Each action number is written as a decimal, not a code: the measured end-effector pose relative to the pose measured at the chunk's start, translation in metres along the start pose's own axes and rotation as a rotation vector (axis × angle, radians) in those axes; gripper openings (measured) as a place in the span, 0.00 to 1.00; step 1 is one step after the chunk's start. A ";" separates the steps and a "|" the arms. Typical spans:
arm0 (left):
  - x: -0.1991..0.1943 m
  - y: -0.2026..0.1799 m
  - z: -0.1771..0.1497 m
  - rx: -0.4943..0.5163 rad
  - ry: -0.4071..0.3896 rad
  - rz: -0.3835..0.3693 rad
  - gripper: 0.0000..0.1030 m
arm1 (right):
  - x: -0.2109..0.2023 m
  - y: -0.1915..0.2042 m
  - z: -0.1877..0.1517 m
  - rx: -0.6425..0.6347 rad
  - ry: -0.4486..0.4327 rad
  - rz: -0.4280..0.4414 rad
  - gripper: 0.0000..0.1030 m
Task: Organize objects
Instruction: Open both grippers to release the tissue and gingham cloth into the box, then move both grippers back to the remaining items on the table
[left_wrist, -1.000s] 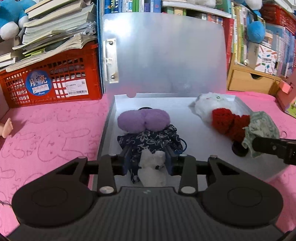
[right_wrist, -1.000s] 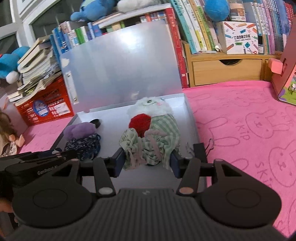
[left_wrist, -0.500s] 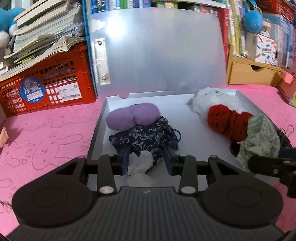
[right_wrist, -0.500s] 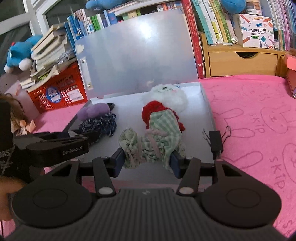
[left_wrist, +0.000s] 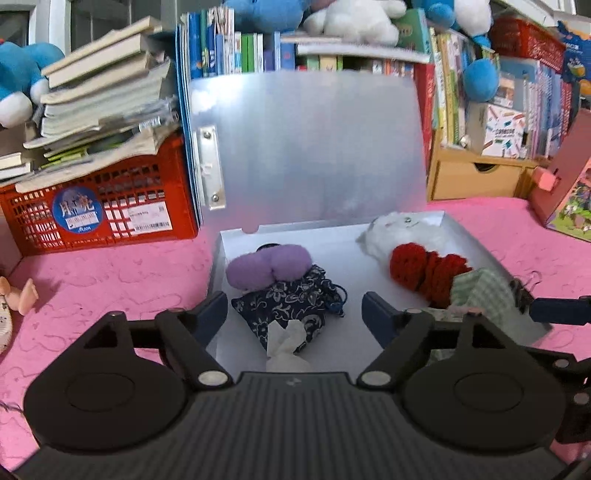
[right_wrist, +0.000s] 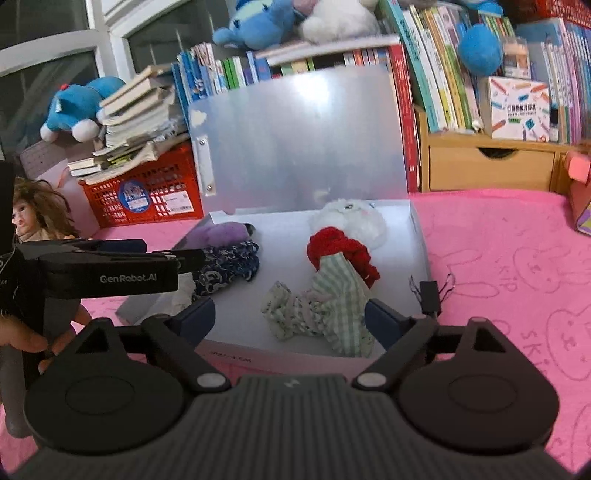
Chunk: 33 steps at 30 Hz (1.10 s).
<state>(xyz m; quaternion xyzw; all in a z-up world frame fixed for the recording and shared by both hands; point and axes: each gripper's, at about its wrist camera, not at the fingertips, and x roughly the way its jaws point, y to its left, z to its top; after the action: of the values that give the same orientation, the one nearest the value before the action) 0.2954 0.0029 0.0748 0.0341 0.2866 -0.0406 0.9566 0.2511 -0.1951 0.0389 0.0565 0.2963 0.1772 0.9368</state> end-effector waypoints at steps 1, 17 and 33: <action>-0.005 0.000 0.000 0.004 -0.005 -0.005 0.82 | -0.005 0.000 0.000 -0.001 -0.003 0.004 0.92; -0.094 -0.016 -0.053 0.062 -0.020 -0.105 0.84 | -0.091 -0.013 -0.052 -0.095 -0.084 -0.114 0.96; -0.148 -0.034 -0.121 0.062 -0.020 -0.170 0.84 | -0.119 -0.010 -0.119 -0.131 -0.051 -0.210 0.96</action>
<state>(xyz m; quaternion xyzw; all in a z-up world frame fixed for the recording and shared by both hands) 0.1030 -0.0117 0.0542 0.0390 0.2774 -0.1311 0.9510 0.0949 -0.2484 0.0034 -0.0316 0.2643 0.0954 0.9592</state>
